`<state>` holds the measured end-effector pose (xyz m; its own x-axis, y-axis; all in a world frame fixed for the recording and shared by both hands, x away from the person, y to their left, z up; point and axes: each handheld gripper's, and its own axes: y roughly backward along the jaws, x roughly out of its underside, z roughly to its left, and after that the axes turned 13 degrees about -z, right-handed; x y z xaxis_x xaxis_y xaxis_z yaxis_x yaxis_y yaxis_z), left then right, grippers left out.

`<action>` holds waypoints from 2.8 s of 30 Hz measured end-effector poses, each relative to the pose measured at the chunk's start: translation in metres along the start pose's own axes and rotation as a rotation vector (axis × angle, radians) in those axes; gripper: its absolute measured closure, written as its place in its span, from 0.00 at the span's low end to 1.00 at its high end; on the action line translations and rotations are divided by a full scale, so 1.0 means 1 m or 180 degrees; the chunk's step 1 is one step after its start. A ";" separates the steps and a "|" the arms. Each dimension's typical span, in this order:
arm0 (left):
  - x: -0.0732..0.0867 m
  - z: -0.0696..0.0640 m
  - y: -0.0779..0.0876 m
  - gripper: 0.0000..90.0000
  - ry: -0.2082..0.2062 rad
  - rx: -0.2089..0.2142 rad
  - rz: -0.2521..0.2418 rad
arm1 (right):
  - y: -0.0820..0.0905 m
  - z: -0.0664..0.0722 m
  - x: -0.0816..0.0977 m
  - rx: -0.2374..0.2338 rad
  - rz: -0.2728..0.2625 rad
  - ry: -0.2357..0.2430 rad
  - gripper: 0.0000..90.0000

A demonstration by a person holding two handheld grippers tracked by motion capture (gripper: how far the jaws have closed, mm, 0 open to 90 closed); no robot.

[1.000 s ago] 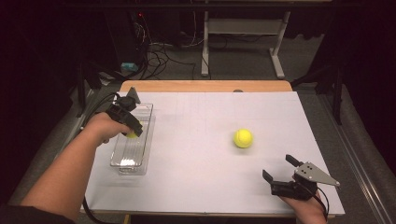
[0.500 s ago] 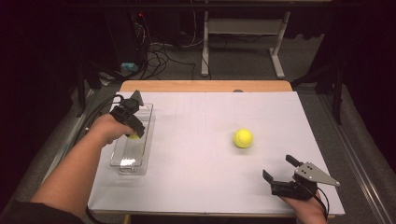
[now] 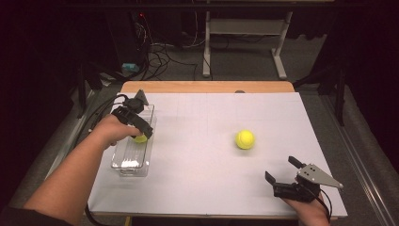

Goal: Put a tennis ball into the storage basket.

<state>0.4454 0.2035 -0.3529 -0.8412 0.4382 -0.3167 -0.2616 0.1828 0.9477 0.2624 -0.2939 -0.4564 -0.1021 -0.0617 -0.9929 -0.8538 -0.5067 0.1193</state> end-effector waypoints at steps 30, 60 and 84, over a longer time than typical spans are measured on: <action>-0.013 -0.136 -0.021 0.01 -0.0930 0.0507 -0.0099 | 0.001 0.001 -0.001 -0.0007 -0.0009 0.0001 0.00; 0.000 -0.149 -0.034 0.01 -0.1084 0.0677 -0.0118 | -0.018 0.001 -0.004 0.0051 0.0052 0.0030 0.00; 0.004 -0.158 -0.038 0.01 -0.1172 0.0703 -0.0111 | -0.135 -0.010 -0.021 0.0101 0.0557 0.0032 0.03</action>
<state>0.3776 0.0594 -0.3835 -0.5983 0.7059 -0.3791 -0.1454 0.3695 0.9178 0.3846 -0.2330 -0.4514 -0.2455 -0.1552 -0.9569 -0.8391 -0.4603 0.2899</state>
